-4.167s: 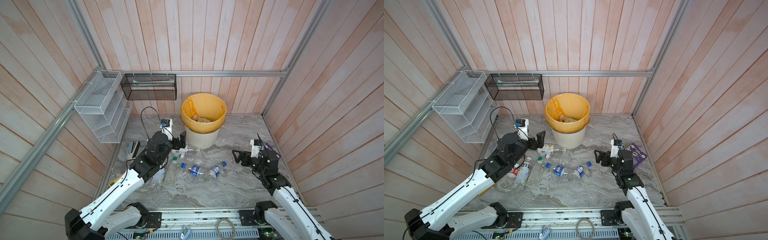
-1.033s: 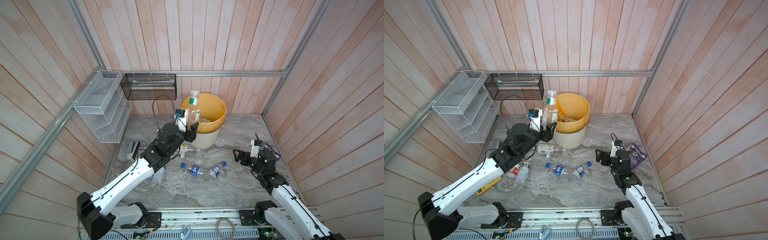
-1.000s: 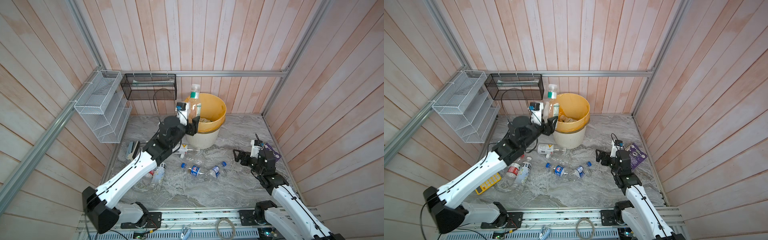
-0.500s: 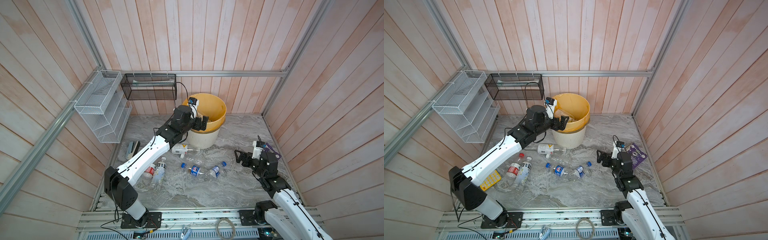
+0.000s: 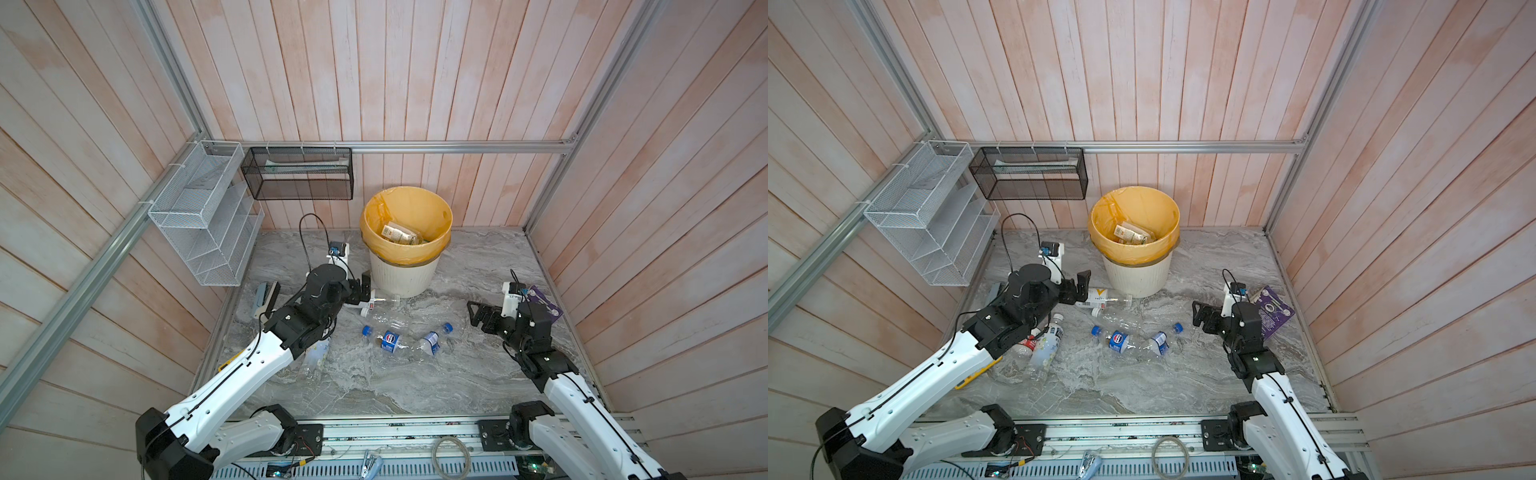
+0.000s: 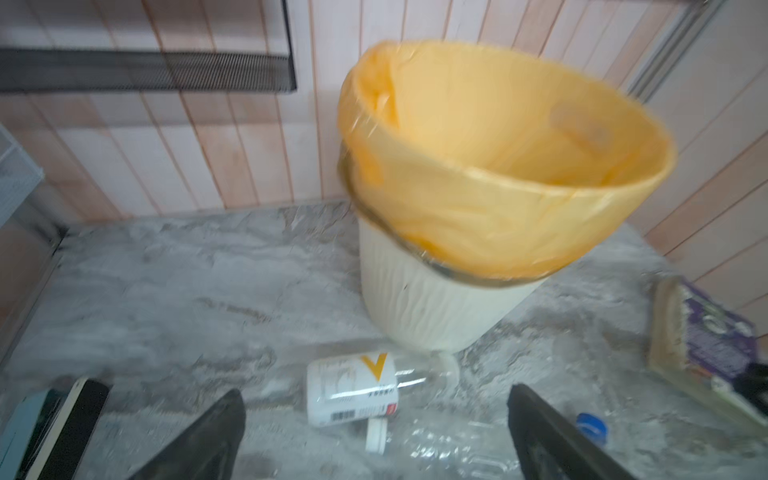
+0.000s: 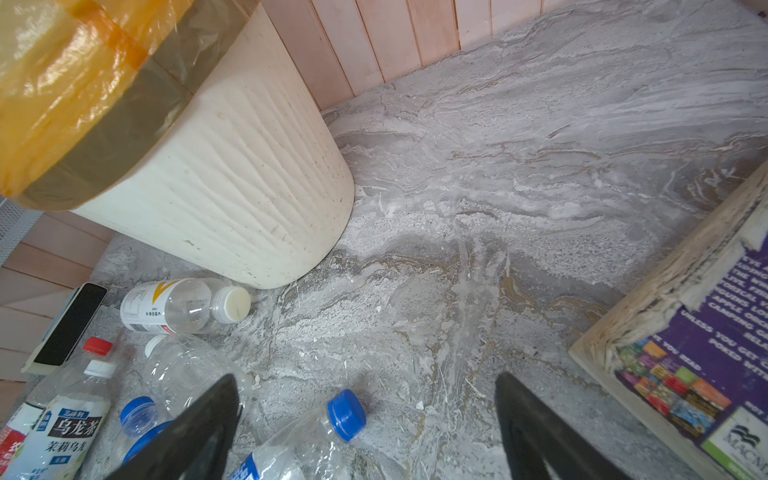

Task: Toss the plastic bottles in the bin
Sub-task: 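Lift the green-capped bottle over the bin and open the left gripper, then lower the left gripper onto the white oolong-tea bottle and grasp it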

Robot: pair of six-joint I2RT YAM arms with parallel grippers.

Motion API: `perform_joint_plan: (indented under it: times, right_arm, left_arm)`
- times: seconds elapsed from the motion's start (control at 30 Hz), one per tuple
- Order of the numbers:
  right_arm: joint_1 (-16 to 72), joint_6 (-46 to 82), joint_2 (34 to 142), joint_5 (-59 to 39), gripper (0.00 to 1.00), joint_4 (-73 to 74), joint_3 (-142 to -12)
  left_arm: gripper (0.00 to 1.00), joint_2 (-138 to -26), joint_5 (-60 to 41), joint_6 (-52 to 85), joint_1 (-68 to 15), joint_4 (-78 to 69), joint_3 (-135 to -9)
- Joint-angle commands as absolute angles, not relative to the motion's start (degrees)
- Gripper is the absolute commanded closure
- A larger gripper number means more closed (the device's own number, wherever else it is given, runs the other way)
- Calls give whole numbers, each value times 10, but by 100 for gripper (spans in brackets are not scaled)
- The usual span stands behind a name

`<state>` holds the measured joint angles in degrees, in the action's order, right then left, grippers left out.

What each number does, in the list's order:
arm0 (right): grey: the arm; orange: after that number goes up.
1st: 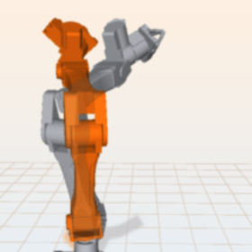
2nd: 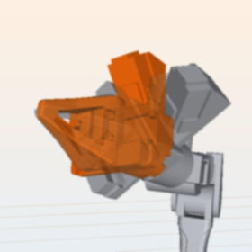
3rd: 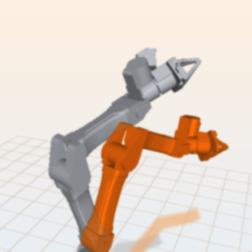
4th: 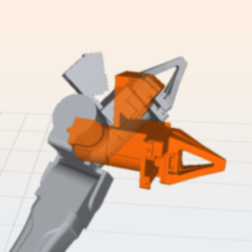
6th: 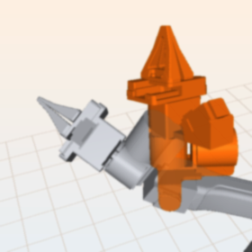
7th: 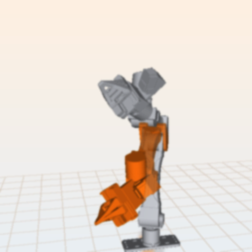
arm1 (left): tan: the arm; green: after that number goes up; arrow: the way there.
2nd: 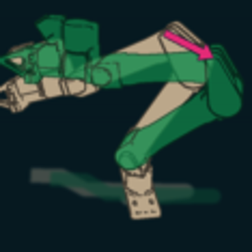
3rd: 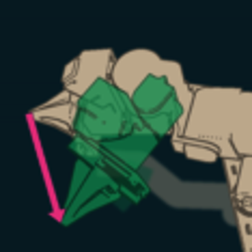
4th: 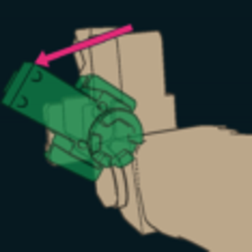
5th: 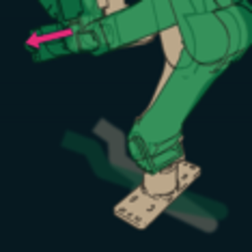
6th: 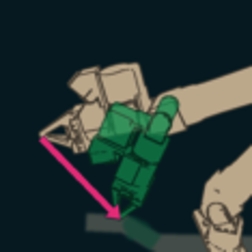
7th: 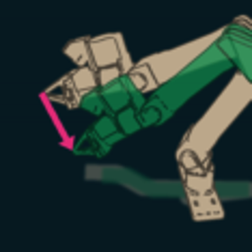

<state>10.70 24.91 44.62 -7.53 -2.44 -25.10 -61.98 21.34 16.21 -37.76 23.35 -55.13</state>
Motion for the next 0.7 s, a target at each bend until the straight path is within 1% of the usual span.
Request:
perform_joint_plan:
  times: [0.0,0.17,0.3,0.67]
  right_arm:
    - [109,251,455,-78,4,1,-248]
    - [109,256,475,-88,4,13,-244]
    - [109,257,480,-89,4,17,-241]
    - [109,257,463,-76,4,12,-230]
  left_arm:
    - [1,-576,257,243,-375,321,-492]
    - [0,-528,248,328,-375,370,-401]
    - [0,-513,226,365,-375,377,-354]
    - [0,-577,195,426,-376,353,-335]
